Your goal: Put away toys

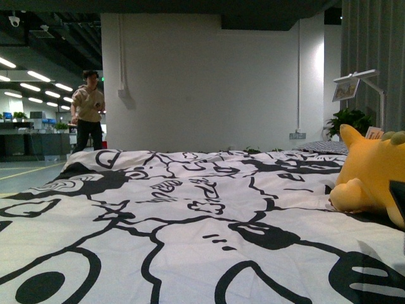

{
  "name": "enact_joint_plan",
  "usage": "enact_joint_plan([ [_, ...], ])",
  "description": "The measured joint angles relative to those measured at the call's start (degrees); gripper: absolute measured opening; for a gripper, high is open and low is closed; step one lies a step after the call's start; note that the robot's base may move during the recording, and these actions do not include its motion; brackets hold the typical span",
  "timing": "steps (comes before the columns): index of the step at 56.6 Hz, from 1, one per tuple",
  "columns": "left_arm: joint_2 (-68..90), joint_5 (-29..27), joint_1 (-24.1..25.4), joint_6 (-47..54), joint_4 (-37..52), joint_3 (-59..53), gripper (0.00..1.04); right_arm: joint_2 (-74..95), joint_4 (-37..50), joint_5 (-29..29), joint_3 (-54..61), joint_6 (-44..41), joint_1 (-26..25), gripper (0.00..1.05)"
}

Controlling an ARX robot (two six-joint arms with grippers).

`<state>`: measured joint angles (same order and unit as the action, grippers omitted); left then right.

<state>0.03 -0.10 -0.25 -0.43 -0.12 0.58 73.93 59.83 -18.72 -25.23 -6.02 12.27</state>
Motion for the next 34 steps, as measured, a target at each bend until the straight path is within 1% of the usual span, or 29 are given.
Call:
enact_joint_plan([
  [12,0.0,0.0,0.0,0.0,0.0,0.0,0.98,7.93,10.49,-3.91,-6.8,-6.64,-0.17,0.98],
  [18,0.0,0.02,0.0,0.0,0.0,0.0,0.98,8.09,15.21,-3.74,-8.37,-10.45,-0.98,0.98],
  [24,0.0,0.02,0.0,0.0,0.0,0.0,0.98,8.72,15.04,-1.14,-9.51,-12.04,-1.64,0.98],
  [34,0.0,0.0,0.0,0.0,0.0,0.0,0.98,13.42,13.49,0.37,-12.52,-12.31,-2.51,0.98],
])
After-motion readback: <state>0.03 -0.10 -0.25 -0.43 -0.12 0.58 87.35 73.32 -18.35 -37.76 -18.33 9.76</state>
